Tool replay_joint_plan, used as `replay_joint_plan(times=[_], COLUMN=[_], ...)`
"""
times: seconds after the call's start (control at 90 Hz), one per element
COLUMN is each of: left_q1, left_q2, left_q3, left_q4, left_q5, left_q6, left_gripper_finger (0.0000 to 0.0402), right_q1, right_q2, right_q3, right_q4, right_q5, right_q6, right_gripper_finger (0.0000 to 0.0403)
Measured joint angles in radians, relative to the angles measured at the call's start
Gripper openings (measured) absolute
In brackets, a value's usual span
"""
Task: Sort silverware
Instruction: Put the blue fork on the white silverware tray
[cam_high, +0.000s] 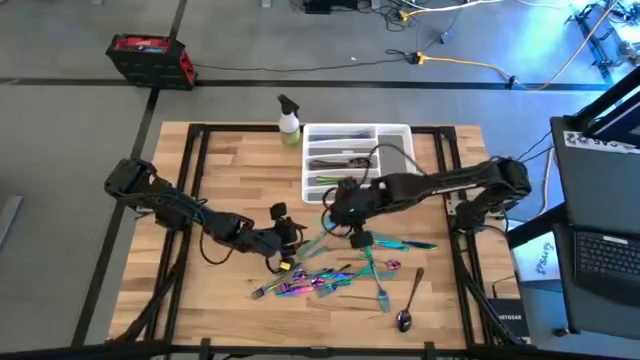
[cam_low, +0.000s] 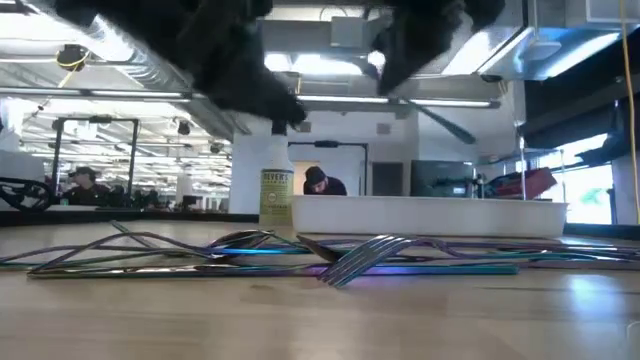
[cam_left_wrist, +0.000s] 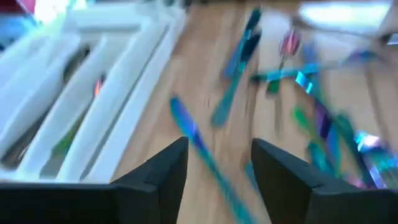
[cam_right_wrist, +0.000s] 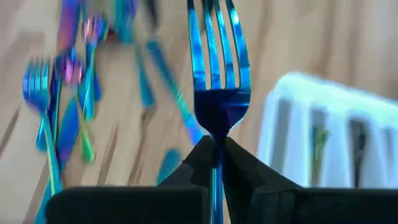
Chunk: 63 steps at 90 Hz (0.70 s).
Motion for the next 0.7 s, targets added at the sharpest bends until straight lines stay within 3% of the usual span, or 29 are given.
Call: replay_joint_plan(times=[0.2, 0.322, 0.456, 0.567, 0.7], left_q1=[0.015, 0.014, 0.03, 0.075, 0.151], left_q2=[-0.004, -0.007, -0.01, -0.01, -0.01], left_q3=[0.0, 0.0, 0.0, 0.0, 0.0], left_q4=[0.098, 0.157, 0.257, 0.359, 0.431], left_q5=[-0.038, -0.025, 0.016, 0.116, 0.288], left_q6=[0.054, 0.058, 0.09, 0.119, 0.115], left_gripper_finger=[0.0162, 0.0162, 0.0162, 0.0162, 0.0162], right_q1=[-0.048, -0.065, -0.068, -0.069, -0.099], right_q2=[-0.232, -0.383, -0.439, -0.437, -0.435], right_q3=[-0.271, -0.496, -0.668, -0.734, -0.758], right_q4=[0.343, 0.794, 1.261, 1.478, 1.58], right_q5=[-0.013, -0.063, -0.108, -0.193, -0.325], right_q6=[0.1, 0.201, 0.285, 0.329, 0.373], right_gripper_finger=[0.0, 0.0, 0.0, 0.0, 0.0])
